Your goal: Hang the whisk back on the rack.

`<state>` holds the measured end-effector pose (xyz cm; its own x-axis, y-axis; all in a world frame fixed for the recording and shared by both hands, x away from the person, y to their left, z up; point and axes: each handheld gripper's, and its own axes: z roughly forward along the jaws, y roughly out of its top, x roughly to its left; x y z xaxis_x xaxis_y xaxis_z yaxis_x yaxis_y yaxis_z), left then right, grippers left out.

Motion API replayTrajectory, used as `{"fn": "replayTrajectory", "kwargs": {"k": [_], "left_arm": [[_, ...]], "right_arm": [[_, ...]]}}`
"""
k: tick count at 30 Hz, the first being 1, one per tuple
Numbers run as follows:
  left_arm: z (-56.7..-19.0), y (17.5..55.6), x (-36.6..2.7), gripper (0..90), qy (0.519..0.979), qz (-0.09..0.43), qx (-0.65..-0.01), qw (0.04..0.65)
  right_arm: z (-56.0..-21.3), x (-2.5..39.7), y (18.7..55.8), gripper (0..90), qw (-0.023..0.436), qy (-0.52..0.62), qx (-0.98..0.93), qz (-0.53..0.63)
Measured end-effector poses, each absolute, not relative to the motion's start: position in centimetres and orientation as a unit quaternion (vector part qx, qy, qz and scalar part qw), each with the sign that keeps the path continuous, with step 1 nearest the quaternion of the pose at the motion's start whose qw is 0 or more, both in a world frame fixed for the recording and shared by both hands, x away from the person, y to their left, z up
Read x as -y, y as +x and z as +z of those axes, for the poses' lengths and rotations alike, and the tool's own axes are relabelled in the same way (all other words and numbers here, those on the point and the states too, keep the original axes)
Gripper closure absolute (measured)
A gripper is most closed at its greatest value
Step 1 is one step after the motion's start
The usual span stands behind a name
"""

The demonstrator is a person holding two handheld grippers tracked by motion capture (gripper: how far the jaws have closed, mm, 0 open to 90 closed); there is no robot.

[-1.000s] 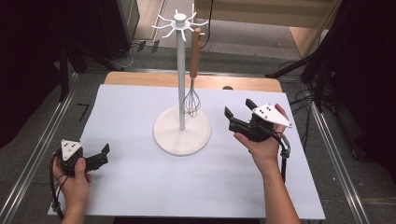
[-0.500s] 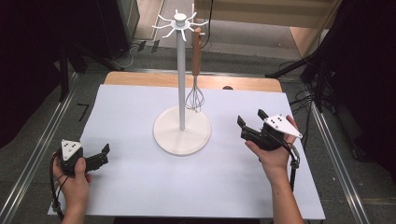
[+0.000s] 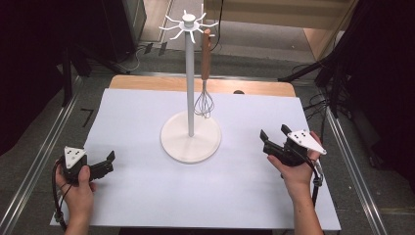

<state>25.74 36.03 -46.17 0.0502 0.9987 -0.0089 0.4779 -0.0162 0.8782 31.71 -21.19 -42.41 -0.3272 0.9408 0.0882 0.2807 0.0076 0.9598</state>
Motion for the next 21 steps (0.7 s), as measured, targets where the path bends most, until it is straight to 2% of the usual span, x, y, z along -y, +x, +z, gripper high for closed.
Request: {"fn": "replayTrajectory", "kwargs": {"k": [21], "left_arm": [[-46.2, 25.7, -36.0, 0.7, 0.622, 0.35, -0.593, 0.372]], "right_arm": [[-45.4, 25.5, 30.0, 23.0, 0.337, 0.519, -0.624, 0.477]]}}
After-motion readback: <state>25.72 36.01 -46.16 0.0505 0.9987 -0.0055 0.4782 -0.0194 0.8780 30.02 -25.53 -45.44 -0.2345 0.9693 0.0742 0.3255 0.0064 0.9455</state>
